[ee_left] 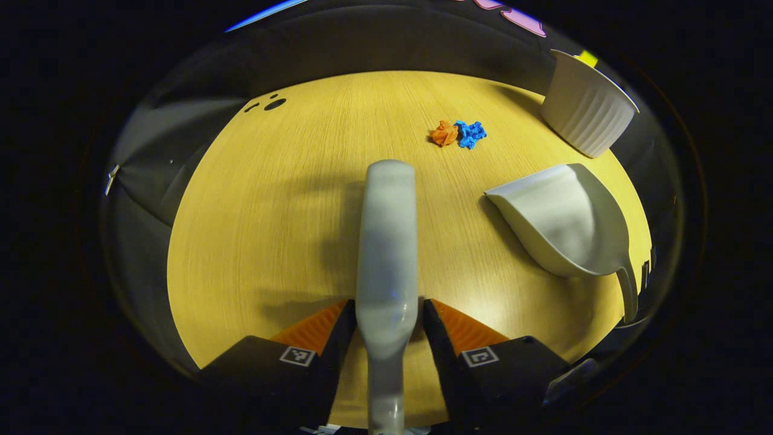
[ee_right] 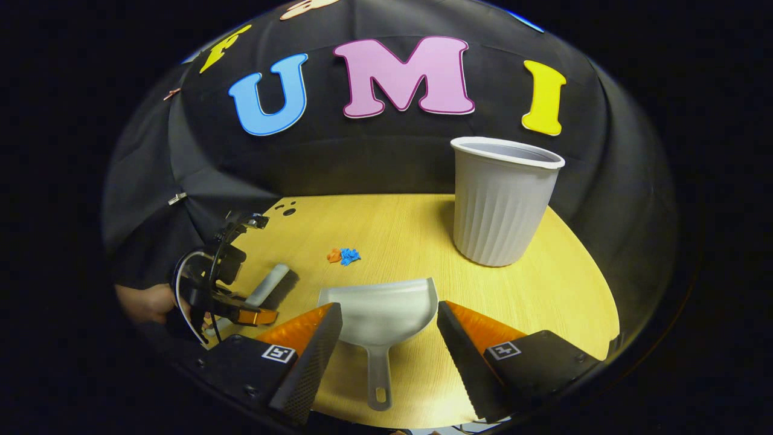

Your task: Pick up the small broom and dustpan from the desktop, sweep the trash into the dustpan with the broom, and then empty the trash into the garbage bin.

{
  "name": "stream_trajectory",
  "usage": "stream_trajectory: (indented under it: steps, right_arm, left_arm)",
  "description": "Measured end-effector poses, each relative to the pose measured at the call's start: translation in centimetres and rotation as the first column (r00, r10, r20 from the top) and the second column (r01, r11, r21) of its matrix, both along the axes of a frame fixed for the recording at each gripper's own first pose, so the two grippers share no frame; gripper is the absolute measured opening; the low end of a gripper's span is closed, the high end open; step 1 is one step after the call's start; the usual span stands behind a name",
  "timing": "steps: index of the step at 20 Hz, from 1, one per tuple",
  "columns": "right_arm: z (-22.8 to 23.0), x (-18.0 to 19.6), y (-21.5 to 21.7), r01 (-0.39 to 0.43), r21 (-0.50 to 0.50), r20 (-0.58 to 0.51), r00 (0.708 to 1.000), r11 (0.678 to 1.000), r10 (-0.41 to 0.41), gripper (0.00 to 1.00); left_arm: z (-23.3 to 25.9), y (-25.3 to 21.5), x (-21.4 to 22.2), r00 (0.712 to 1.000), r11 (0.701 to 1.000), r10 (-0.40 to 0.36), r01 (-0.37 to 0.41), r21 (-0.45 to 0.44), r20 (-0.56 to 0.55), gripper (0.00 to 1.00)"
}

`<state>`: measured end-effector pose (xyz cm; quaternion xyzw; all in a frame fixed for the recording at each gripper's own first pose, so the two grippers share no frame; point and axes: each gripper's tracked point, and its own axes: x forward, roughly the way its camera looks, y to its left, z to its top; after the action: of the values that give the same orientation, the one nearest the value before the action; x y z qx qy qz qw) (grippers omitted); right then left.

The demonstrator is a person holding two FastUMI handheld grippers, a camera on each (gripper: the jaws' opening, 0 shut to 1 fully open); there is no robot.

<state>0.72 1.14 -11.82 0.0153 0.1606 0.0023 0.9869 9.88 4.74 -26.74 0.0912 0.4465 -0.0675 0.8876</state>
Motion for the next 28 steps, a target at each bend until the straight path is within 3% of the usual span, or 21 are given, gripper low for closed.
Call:
stream_trajectory:
  steps: [1,2,3,9,13,18,28]
  right_arm:
    - [-0.2,0.1,0.1,-0.006,-0.001,-0.009,1.000,1.000,0.006,0.98]
    - [-0.5,0.1,0.3,-0.013,-0.004,-0.020,1.000,1.000,0.013,0.98]
    - [-0.9,0.1,0.4,-0.021,-0.007,-0.034,0.999,1.000,0.021,0.98]
    - [-4.0,-0.3,2.8,-0.107,0.032,-0.157,0.981,0.994,0.111,0.99]
    - [-5.5,-0.4,2.7,-0.087,0.063,-0.228,0.969,0.994,0.099,1.00]
    - [-7.1,-0.3,1.9,-0.040,0.073,-0.285,0.957,0.997,0.060,0.99]
    - [-12.0,0.8,1.4,-0.012,0.061,-0.425,0.905,0.998,0.036,0.99]
  left_arm:
    - [0.0,0.0,0.0,1.000,1.000,0.000,0.000,-0.003,0.005,0.60]
    - [-0.2,-0.1,0.1,1.000,1.000,0.004,-0.004,-0.004,0.015,0.55]
    - [-0.1,-0.1,-0.1,1.000,1.000,0.009,-0.009,-0.004,0.018,0.41]
    - [-0.1,-0.2,-0.1,0.998,1.000,-0.004,0.005,-0.022,0.063,0.32]
    - [0.1,-0.1,-0.6,0.995,0.999,-0.011,0.014,-0.034,0.102,0.26]
    - [3.3,-0.1,-2.0,0.976,0.997,-0.018,0.034,-0.067,0.217,0.25]
    - [6.5,3.5,-6.1,0.961,0.987,0.116,-0.083,-0.139,0.250,0.24]
